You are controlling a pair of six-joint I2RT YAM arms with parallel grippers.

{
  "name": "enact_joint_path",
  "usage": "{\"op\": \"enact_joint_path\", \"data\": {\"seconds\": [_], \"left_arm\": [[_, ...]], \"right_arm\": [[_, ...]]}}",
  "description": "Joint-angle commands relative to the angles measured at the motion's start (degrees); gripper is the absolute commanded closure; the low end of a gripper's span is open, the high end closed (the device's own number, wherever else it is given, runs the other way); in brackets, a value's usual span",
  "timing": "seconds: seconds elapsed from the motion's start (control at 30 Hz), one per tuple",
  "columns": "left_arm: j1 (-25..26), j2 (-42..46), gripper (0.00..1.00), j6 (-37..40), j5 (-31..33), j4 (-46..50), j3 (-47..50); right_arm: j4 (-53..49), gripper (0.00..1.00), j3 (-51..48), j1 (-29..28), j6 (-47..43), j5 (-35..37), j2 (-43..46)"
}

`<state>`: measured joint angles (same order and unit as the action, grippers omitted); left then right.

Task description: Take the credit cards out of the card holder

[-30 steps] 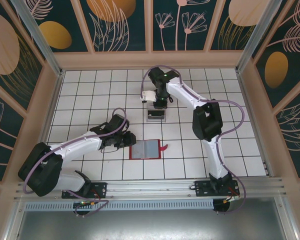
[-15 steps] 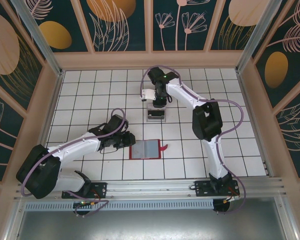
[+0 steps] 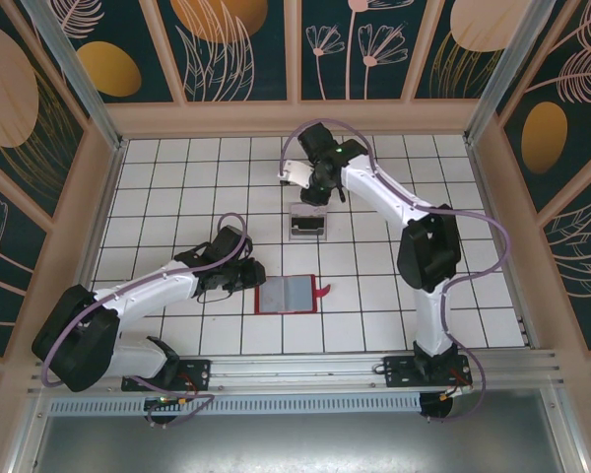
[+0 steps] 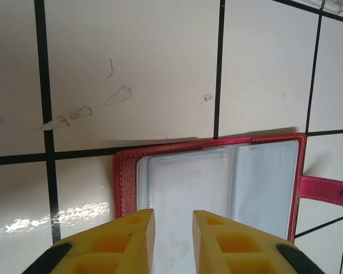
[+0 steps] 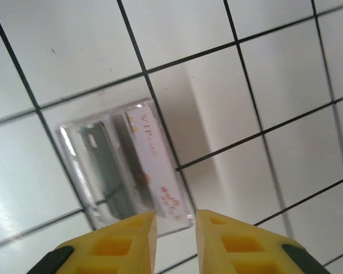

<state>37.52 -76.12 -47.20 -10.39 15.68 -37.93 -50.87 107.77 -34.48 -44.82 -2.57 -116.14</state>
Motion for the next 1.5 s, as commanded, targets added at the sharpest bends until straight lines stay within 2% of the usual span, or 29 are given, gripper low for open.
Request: {"op": "enact_joint_path", "data": {"seconds": [0.0, 0.17, 0.3, 0.5, 0.63, 0.83, 0.97, 1.27, 1.47], "left_arm": [[0.3, -0.8, 0.75, 0.6, 0.7, 1.1, -1.7], [0.3, -1.6, 0.75, 1.0, 0.9, 1.0, -2.1], [0.2, -2.5, 0.75, 1.1, 1.2, 0.7, -2.4], [0.2, -4.0, 0.75, 1.8, 0.9, 1.0, -4.0], [0.3, -4.3, 0.75, 2.2, 1.0, 1.6, -4.6], [0.2, -4.5, 0.75, 2.1, 1.1, 1.4, -4.9], [0.2, -4.6, 0.75, 2.1, 1.2, 1.4, -5.2], [0.3, -5.3, 0.75, 2.2, 1.5, 1.4, -5.9], [0.3, -5.2, 0.75, 2.1, 1.8, 1.5, -5.5]], "right_arm": [[1.1, 0.75, -2.7, -0.3, 17.4, -6.7, 2.9], [5.4, 0.79, -7.5, -0.3, 37.7, -10.8, 6.5], [13.1, 0.8, -15.9, -0.5, 52.2, -16.5, 11.2], [20.8, 0.81, -24.9, -1.1, 66.1, -21.9, 16.9], [24.9, 0.81, -29.6, -1.7, 70.0, -24.8, 20.6], [26.1, 0.81, -34.0, -4.1, 71.9, -23.6, 24.2], [28.4, 0.82, -38.2, -5.4, 74.7, -25.1, 25.7], [30.7, 0.82, -41.6, -10.8, 77.8, -24.0, 25.8], [30.9, 0.83, -43.4, -12.3, 79.0, -23.2, 25.8]]}}
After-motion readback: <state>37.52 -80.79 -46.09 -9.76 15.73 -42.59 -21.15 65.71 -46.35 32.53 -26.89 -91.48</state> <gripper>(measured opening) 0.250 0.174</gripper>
